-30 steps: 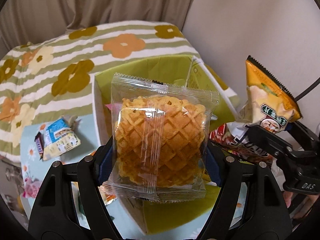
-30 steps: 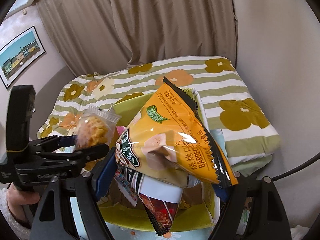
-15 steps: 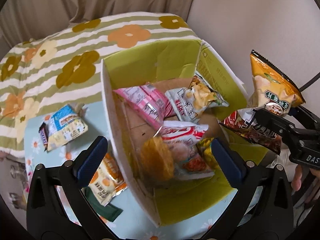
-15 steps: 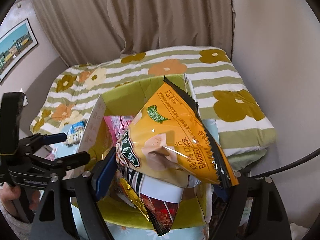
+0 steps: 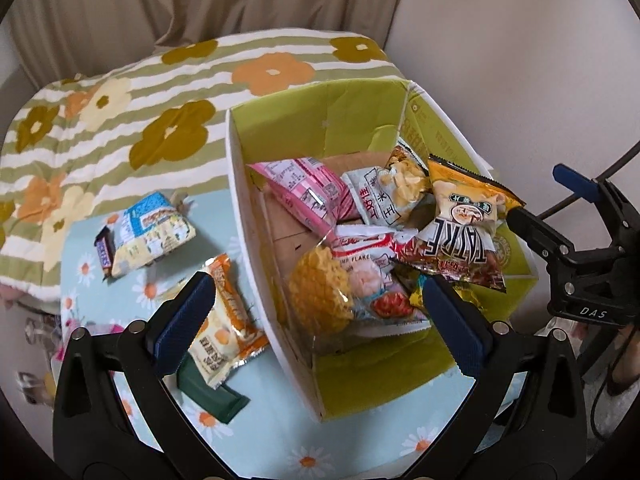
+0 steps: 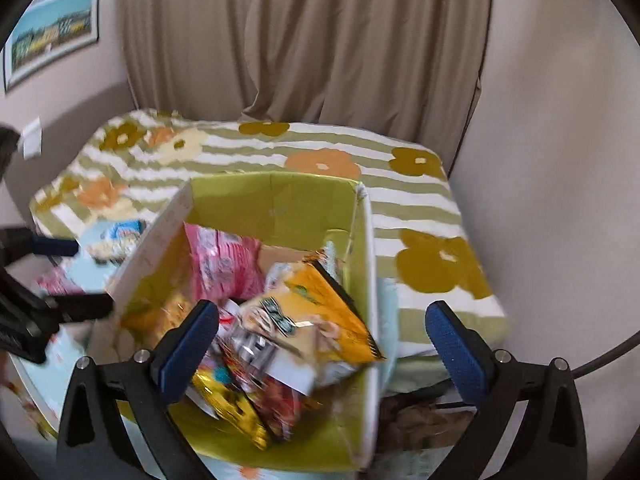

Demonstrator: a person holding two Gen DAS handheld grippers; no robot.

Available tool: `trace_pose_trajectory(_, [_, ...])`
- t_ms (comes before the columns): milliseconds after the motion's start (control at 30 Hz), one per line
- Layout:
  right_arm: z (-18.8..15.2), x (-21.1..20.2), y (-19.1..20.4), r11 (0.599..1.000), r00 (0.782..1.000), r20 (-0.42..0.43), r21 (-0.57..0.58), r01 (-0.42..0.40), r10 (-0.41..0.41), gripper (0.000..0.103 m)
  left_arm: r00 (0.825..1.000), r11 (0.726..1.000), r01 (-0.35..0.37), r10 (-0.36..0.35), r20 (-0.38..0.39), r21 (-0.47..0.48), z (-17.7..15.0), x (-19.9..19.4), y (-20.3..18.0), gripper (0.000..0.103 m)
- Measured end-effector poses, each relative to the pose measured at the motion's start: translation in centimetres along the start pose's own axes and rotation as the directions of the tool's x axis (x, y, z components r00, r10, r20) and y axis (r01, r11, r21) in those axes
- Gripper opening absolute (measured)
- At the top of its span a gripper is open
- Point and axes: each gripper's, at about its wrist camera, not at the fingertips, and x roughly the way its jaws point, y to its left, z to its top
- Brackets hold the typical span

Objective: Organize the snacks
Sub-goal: 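Withdraw both grippers from the box toward the remaining snacks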

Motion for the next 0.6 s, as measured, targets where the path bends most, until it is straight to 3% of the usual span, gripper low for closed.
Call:
trace_pose_trajectory(200, [-0.1, -0.2, -1.2, 0.985, 0.992, -0.019, 0.121, -0.125, 0.128, 0.103, 0.999, 0.999, -0.032, 0.032, 0.002, -0.044, -1.6, -1.2, 0.2, 0.103])
trace_pose_trajectory(600, [0.9, -2.4, 3.2, 0.978, 0.979, -0.007, 0.035, -0.205, 0.206, 0.103, 0.991, 0.984, -0.129, 0.133, 0.026, -0.125, -4.7, -5.1, 4.9, 0.103])
